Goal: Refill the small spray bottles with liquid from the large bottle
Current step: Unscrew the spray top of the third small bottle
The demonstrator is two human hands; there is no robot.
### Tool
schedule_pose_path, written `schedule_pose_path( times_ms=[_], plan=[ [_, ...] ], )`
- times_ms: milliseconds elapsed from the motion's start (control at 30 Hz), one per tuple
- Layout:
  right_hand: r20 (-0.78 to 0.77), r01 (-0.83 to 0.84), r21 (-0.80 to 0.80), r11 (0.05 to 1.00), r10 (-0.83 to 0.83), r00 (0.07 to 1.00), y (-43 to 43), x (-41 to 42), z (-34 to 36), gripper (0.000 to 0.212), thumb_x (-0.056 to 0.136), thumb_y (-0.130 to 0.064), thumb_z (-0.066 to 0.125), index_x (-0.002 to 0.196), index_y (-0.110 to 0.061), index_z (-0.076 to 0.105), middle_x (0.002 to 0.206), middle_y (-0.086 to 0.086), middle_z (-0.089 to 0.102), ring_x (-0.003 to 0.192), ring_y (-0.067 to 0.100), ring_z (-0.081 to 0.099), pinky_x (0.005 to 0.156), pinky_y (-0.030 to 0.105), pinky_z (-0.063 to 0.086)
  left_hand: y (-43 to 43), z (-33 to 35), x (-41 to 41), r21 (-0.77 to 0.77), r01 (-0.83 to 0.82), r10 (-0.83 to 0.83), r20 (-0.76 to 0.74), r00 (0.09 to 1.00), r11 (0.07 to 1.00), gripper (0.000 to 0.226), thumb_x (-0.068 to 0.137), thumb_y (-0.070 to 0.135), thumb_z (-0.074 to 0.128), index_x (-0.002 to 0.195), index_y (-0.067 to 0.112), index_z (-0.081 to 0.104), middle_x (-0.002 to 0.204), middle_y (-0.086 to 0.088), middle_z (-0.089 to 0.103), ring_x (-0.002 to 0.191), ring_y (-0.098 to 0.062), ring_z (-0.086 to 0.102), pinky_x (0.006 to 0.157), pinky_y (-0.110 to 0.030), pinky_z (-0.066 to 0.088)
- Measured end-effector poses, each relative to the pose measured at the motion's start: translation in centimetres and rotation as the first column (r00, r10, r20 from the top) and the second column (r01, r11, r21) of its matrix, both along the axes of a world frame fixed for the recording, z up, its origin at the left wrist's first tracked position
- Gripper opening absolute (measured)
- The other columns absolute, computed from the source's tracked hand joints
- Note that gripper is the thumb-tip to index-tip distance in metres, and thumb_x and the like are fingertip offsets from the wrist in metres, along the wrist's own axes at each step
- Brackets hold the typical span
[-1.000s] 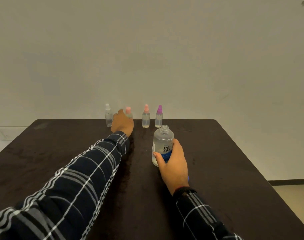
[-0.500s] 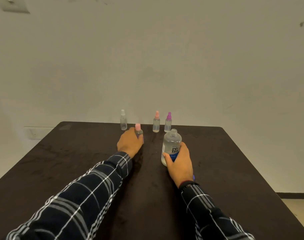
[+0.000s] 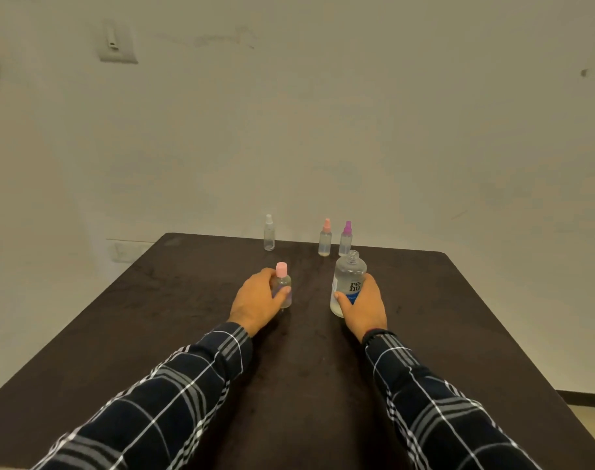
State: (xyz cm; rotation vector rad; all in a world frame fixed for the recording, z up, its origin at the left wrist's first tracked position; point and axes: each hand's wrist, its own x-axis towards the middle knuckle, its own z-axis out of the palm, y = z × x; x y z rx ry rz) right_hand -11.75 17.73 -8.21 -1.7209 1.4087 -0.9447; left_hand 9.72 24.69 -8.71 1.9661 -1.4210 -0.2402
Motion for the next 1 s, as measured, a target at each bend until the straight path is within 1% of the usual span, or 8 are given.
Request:
schedule_pose_path(
  times_ms=[100,233,300,367,433,533,700,1000],
  plan=[
    [-0.001,0.006,0.000,1.000,-0.006,1.000,0.7,-0.2,0.0,0.069,0.086,-0.022,0.075,0.143,-0.020,0.036,0.147,0.004,0.046,0.135,0.025,0.047,0.111,0.041,0.038,1.0,0.2,-0.2,0.008,0.007,-0.007,0.013,1.000,1.000,0.044,0.093,0.041,0.067,0.130,0.021,0.054,0.120,0.001,0.064,0.105,-0.017,0.062,0.096,-0.040,0.053],
    [0.067,0.054,-0.109,0.993,-0.047,0.997,2.9,-0.2,0.5,0.106,0.080,-0.031,0.082,0.157,-0.023,0.009,0.162,0.001,0.021,0.144,0.023,0.033,0.116,0.045,0.035,1.7,0.1,-0.1,0.029,0.000,0.000,0.000,1.000,1.000,0.044,0.092,0.037,0.069,0.130,0.020,0.054,0.121,-0.001,0.065,0.107,-0.019,0.063,0.097,-0.040,0.052],
    [0.067,0.191,-0.385,0.903,-0.179,0.982,4.4,0.3,0.6,0.084,0.084,-0.039,0.076,0.149,-0.021,0.027,0.149,0.003,0.036,0.132,0.024,0.046,0.105,0.043,0.046,1.8,-0.2,0.1,0.034,-0.013,0.014,-0.032,0.999,0.999,0.044,0.092,0.036,0.070,0.129,0.019,0.055,0.120,-0.002,0.066,0.106,-0.021,0.063,0.095,-0.041,0.052],
    [0.021,0.173,-0.597,0.783,-0.200,0.979,5.5,1.2,1.0,0.051,0.089,-0.040,0.068,0.131,-0.021,0.047,0.123,-0.002,0.054,0.109,0.016,0.056,0.091,0.034,0.051,1.9,-0.4,0.1,0.026,-0.025,0.026,-0.055,0.998,0.999,0.045,0.092,0.035,0.070,0.131,0.020,0.054,0.120,-0.003,0.066,0.106,-0.022,0.064,0.095,-0.040,0.052],
    [-0.082,-0.022,-0.512,0.859,-0.023,0.996,6.0,2.7,1.5,0.027,0.094,-0.037,0.062,0.117,-0.027,0.054,0.099,-0.011,0.059,0.090,0.006,0.058,0.080,0.028,0.052,1.7,-0.4,-0.1,0.021,-0.016,0.017,-0.058,0.998,1.000,0.047,0.092,0.034,0.069,0.135,0.022,0.053,0.121,-0.002,0.066,0.108,-0.022,0.064,0.094,-0.039,0.052],
    [-0.067,-0.183,-0.213,0.960,0.173,0.983,5.6,5.3,1.0,0.025,0.095,-0.032,0.062,0.118,-0.024,0.058,0.088,-0.010,0.061,0.081,0.005,0.059,0.079,0.028,0.054,1.3,-0.3,-0.1,0.066,-0.006,0.010,-0.069,0.998,0.998,0.052,0.088,0.032,0.074,0.136,0.026,0.053,0.121,0.000,0.066,0.109,-0.021,0.064,0.095,-0.039,0.053],
    [0.051,-0.163,-0.007,0.987,0.163,0.985,4.0,9.4,-0.1,0.035,0.088,-0.038,0.070,0.118,-0.021,0.061,0.101,-0.006,0.066,0.090,0.006,0.063,0.083,0.027,0.055,1.1,-1.0,0.1,0.041,-0.034,0.042,-0.194,0.980,0.999,0.044,0.088,0.032,0.074,0.128,0.030,0.057,0.110,0.005,0.068,0.102,-0.017,0.066,0.093,-0.040,0.055],
    [0.054,-0.050,0.013,0.999,0.049,0.997,2.3,12.0,-0.8,0.030,0.077,-0.043,0.080,0.094,-0.028,0.061,0.096,-0.006,0.065,0.086,0.010,0.063,0.079,0.034,0.056,1.1,-1.7,0.4,0.003,-0.018,0.018,-0.305,0.952,1.000,0.033,0.086,0.030,0.074,0.117,0.031,0.062,0.100,0.009,0.069,0.092,-0.010,0.066,0.089,-0.039,0.057]
  ],
)
